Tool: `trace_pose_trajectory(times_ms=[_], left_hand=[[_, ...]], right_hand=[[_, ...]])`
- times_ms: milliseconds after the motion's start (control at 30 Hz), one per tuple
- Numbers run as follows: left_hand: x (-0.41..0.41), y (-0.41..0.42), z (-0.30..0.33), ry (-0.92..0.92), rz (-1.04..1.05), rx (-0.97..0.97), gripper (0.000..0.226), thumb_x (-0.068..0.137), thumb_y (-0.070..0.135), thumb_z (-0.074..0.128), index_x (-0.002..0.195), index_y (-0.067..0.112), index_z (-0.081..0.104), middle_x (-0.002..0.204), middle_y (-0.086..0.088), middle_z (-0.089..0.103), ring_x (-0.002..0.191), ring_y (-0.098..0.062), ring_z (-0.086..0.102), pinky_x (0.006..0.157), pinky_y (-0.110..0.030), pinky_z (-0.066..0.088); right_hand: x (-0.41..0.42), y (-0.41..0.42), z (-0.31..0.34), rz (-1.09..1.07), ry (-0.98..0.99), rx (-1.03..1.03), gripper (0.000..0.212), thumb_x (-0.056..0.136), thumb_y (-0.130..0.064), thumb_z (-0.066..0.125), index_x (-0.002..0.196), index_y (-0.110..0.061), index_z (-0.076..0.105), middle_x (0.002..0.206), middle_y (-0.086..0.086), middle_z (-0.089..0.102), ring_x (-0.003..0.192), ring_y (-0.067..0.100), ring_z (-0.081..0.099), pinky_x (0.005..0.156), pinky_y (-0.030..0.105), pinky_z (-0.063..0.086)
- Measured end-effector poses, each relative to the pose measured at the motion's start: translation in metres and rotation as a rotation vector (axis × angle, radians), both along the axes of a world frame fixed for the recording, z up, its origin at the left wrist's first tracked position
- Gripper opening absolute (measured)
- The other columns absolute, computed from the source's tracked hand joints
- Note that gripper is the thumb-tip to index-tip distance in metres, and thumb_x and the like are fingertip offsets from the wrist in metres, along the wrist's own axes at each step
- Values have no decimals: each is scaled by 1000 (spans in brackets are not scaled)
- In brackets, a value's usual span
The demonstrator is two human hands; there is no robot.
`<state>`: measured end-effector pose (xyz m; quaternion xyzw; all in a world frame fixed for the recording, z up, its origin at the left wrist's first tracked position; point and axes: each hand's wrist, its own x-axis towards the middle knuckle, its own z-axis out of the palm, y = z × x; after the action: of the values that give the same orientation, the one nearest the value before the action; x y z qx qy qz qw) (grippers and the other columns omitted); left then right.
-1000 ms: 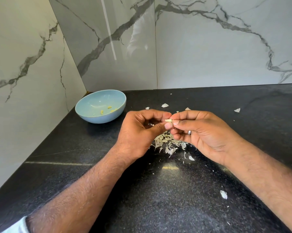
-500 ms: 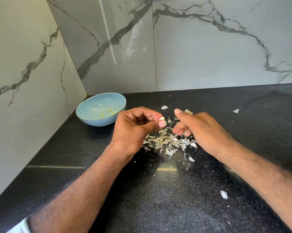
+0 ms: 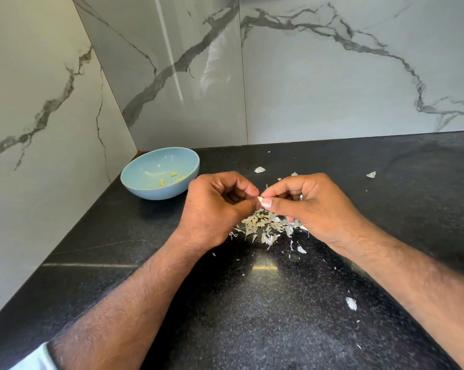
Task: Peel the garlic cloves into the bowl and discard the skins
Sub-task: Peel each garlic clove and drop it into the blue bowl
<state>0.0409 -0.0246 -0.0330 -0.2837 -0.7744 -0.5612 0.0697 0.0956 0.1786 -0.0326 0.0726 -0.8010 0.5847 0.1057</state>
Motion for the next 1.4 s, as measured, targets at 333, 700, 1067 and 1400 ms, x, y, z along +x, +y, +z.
trace_pose_trajectory(times_ms=[333, 700, 1067, 1400], left_hand=[[-6, -1, -2, 86, 106, -119, 26, 78, 21, 97, 80, 21, 71, 70, 0, 73, 65, -26, 70, 61, -39, 62], [-21, -42, 28, 149, 289, -286, 32, 86, 50, 87, 76, 25, 71, 64, 7, 70, 63, -16, 68, 63, -41, 62], [-55, -126, 48, 137, 843, -134, 40, 88, 51, 77, 69, 18, 65, 64, 7, 64, 66, -17, 63, 63, -32, 49], [-71, -130, 37, -53, 936, -23, 36, 91, 46, 78, 72, 16, 70, 71, 4, 69, 72, -18, 68, 65, -29, 50]], right_hand=[[-2, -5, -2, -57, 49, 85, 9, 90, -14, 81, 92, -23, 81, 80, 0, 76, 69, 8, 65, 60, 23, 54], [-7, 0, 4, -76, -35, 100, 6, 91, -16, 80, 94, -22, 82, 79, 2, 78, 65, 11, 67, 61, 25, 55], [-65, -97, 52, -72, -16, 125, 8, 89, -8, 82, 97, -10, 81, 81, 6, 80, 66, 14, 70, 66, 24, 63], [-145, -159, 79, -130, -60, 339, 7, 86, -10, 83, 86, -16, 80, 80, -5, 77, 79, 9, 69, 63, 24, 54]])
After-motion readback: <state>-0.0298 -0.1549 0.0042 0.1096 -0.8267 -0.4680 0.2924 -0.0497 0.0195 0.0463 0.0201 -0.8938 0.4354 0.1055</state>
